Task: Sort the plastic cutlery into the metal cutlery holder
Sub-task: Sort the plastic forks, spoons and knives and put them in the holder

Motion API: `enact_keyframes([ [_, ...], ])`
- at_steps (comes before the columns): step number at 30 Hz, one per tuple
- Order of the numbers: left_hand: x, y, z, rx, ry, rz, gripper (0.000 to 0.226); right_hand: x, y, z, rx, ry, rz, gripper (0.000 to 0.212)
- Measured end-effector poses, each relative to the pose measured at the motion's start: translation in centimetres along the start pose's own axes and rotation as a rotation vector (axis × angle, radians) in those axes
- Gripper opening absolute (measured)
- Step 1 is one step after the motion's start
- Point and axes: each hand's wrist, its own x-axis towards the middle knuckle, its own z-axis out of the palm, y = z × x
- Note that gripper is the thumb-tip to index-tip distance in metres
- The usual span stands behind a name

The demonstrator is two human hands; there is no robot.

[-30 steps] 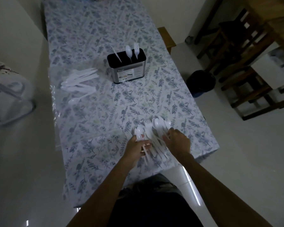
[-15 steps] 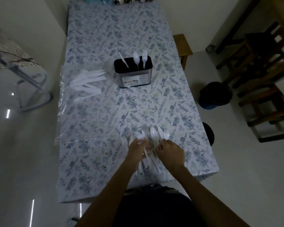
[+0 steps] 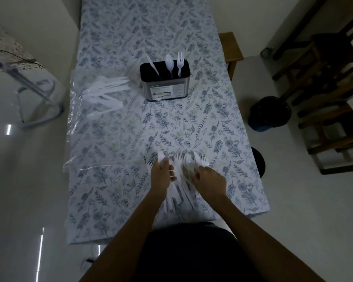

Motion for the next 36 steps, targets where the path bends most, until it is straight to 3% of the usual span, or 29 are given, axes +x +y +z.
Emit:
enact_keyframes([
  [6,-0.2,-0.1,-0.6,0.066,-0.074,0.052,0.032,0.2,-0.7,-0.4,0.007,0.013,0.057,0.035],
  [10,-0.2,0.0,-0.2,0.149,-0.165,0.073,0.041,-0.7,-1.5,-1.0,0.062,0.063,-0.064,0.036],
  [13,-0.3,-0.7,0.2,0.259,-0.208,0.147,0.031,-1.2,-2.5,-1.2,0.114,0.074,-0.137,0.033],
  [17,-0.2,-0.7,-0.3,0.099,-0.118,0.123,0.026,-0.2,-1.7,-1.2,0.181,0.041,-0.022,0.051],
  [20,0.0,-0.5,-1.5,0.042,-0.037,0.105,0.022,0.6,-1.6,-0.7,0.082,-0.011,0.000,0.059],
  [25,-0.1,-0.1,-2.0,0.007,-0.049,0.128,0.020,1.3,-2.2,-0.1,0.042,-0.061,0.031,0.049],
  [32,0.1,-0.7,-0.1,0.105,-0.093,0.072,0.054,0.4,-2.5,-1.2,0.163,-0.060,-0.027,0.028],
  [34,0.0,-0.8,0.4,0.193,-0.098,0.100,0.049,0.0,-3.2,-1.5,0.180,-0.035,-0.135,0.028],
  [36,0.1,-0.9,0.6,0.167,-0.108,0.135,0.030,-0.1,-3.2,-1.6,0.210,-0.017,-0.200,0.027],
])
